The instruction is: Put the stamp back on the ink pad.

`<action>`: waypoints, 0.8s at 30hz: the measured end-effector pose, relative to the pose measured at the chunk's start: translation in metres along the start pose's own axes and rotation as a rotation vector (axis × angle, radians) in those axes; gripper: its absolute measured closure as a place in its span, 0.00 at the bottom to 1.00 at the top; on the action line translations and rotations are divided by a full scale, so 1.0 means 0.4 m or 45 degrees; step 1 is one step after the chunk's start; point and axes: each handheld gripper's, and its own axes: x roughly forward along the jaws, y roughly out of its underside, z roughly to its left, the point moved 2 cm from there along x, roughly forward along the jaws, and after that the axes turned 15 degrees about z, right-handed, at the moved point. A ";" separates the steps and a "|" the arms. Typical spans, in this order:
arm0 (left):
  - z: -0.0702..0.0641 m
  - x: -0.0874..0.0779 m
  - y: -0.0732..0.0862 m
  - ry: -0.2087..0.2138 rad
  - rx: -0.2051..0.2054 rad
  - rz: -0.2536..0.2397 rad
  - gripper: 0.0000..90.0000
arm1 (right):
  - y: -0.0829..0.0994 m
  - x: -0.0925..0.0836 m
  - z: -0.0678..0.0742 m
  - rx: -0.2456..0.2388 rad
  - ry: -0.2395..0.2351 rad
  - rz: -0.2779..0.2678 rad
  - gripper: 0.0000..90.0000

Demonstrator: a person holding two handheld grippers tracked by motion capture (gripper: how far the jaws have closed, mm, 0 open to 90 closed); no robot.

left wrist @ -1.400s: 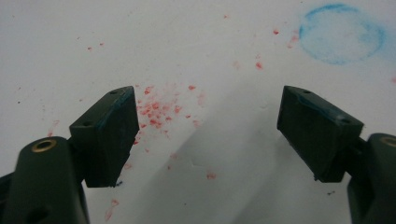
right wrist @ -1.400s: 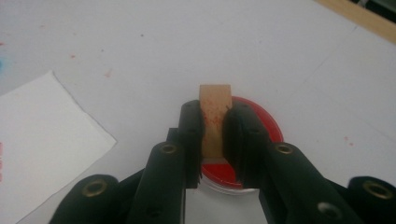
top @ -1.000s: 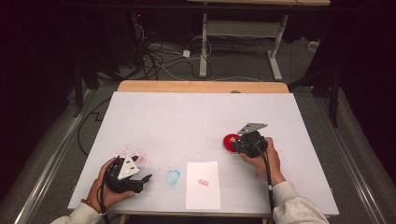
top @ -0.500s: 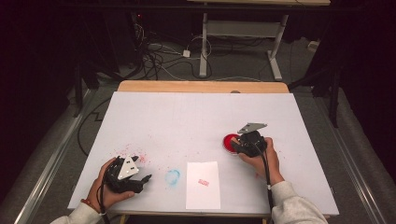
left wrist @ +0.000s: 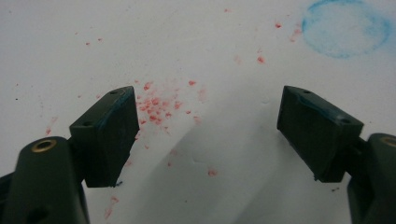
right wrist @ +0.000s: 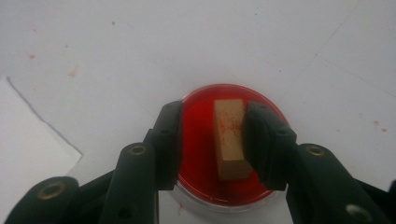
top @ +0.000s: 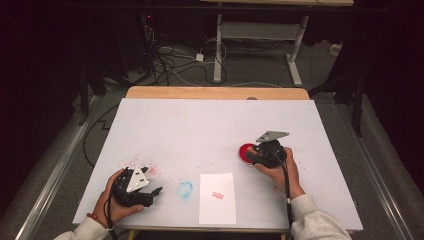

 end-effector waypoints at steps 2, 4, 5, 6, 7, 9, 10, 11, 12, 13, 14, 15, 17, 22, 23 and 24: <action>0.000 0.000 0.000 -0.001 0.000 -0.001 0.22 | -0.001 -0.001 -0.001 -0.003 -0.016 -0.014 0.63; 0.001 0.000 0.000 -0.002 -0.002 -0.002 0.22 | -0.001 -0.005 0.001 -0.004 -0.029 -0.030 0.60; 0.001 0.000 0.000 -0.002 -0.002 -0.002 0.22 | -0.002 -0.007 0.002 -0.009 -0.026 -0.038 0.58; 0.001 0.000 0.001 -0.001 -0.003 -0.002 0.22 | -0.004 -0.010 0.003 -0.013 -0.029 -0.052 0.58; 0.001 0.000 0.001 -0.002 -0.003 -0.002 0.22 | -0.005 -0.013 0.005 -0.024 -0.037 -0.070 0.57; 0.001 0.000 0.000 -0.002 -0.003 -0.001 0.22 | -0.008 -0.021 0.009 -0.034 -0.036 -0.096 0.57; 0.001 0.000 0.000 -0.003 -0.002 -0.001 0.22 | -0.009 -0.024 0.011 -0.039 -0.043 -0.113 0.57; 0.001 -0.001 0.000 -0.003 -0.002 -0.001 0.22 | -0.010 -0.028 0.012 -0.044 -0.041 -0.127 0.55; 0.001 0.000 0.000 -0.002 -0.003 -0.001 0.22 | -0.012 -0.032 0.014 -0.042 -0.039 -0.142 0.54; 0.001 0.000 0.000 -0.003 -0.003 0.000 0.22 | -0.013 -0.036 0.015 -0.047 -0.047 -0.163 0.55; 0.001 0.000 0.000 -0.004 -0.002 0.001 0.22 | -0.014 -0.040 0.017 -0.054 -0.057 -0.180 0.55; 0.000 0.000 0.000 -0.003 -0.001 0.001 0.22 | -0.015 -0.044 0.019 -0.057 -0.054 -0.191 0.55; 0.000 0.000 -0.001 -0.003 0.000 0.003 0.22 | -0.017 -0.052 0.022 -0.069 -0.064 -0.222 0.55; 0.001 -0.001 0.000 -0.006 -0.001 0.001 0.22 | -0.014 -0.041 0.022 -0.056 -0.040 -0.177 0.52; 0.001 -0.001 0.000 -0.006 -0.001 0.002 0.22 | -0.013 -0.037 0.022 -0.063 -0.033 -0.159 0.51; 0.001 -0.001 0.000 -0.006 -0.002 0.002 0.22 | -0.013 -0.039 0.022 -0.069 -0.027 -0.161 0.52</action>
